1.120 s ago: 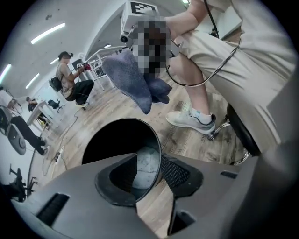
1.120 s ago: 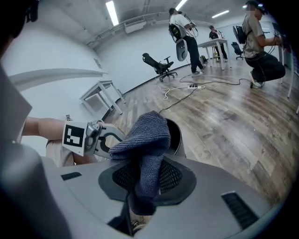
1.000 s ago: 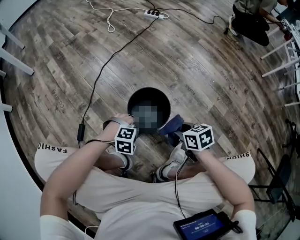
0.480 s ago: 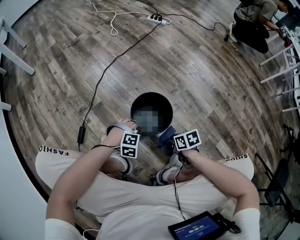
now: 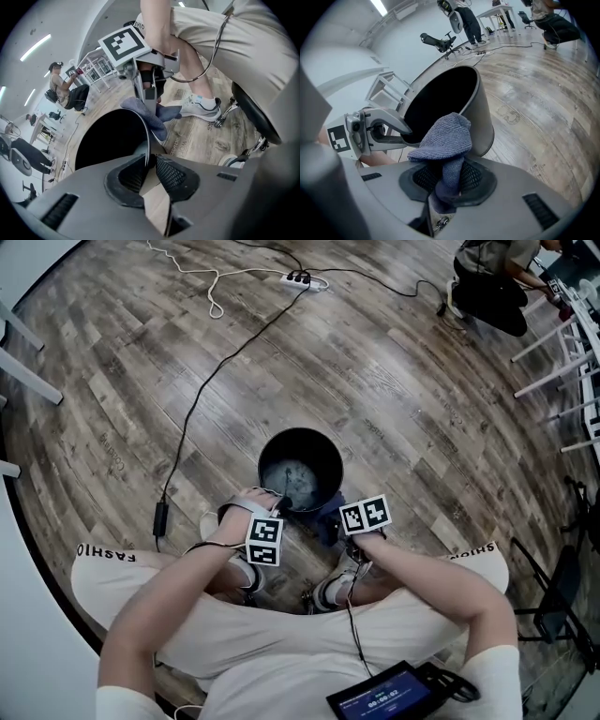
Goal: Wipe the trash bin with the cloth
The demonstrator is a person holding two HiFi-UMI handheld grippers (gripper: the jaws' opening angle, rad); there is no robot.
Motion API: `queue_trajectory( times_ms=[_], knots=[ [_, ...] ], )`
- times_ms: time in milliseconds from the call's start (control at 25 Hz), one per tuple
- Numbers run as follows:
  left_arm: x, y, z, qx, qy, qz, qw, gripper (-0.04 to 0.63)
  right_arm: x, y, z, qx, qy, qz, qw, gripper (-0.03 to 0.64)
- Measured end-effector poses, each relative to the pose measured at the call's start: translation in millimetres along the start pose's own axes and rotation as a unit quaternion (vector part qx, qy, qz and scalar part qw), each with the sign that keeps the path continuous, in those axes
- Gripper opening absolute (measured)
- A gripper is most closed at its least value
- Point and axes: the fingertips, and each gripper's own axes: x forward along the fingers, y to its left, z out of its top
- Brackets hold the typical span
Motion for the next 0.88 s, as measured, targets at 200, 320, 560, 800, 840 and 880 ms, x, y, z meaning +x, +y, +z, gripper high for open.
queue_trajectory(
  times_ms=[200,320,560,800,840,880],
  knots=[
    [1.8,3.4,3.6,-0.016,-0.011,-0.007,0.9998,0.071,34.1,-24.8,-4.4,0.024,-0.026,0.005,0.999,0.084],
    [2.0,6.0,8.2,-0.034,-0.025,-0.013,0.9990,0.064,63.0,-46.6,-7.4,-0.002,-0.024,-0.002,1.000,0.084],
    [7.1,8.5,15.1,-0.047,-0.028,-0.016,0.9983,0.060,106.4,-97.9,-16.3,-0.034,-0.014,-0.015,0.999,0.084],
    [7.4,10.5,16.1,-0.050,-0.028,-0.014,0.9983,0.058,143.4,-129.7,-25.3,-0.032,-0.011,-0.021,0.999,0.084],
    [7.9,11.5,16.5,-0.052,-0.028,-0.012,0.9982,0.058,145.8,-133.0,-25.0,-0.025,-0.019,-0.019,0.999,0.083],
    [8.7,12.8,16.4,-0.056,-0.027,-0.010,0.9980,0.058,146.8,-135.1,-23.5,-0.016,-0.026,-0.015,0.999,0.083]
  ],
)
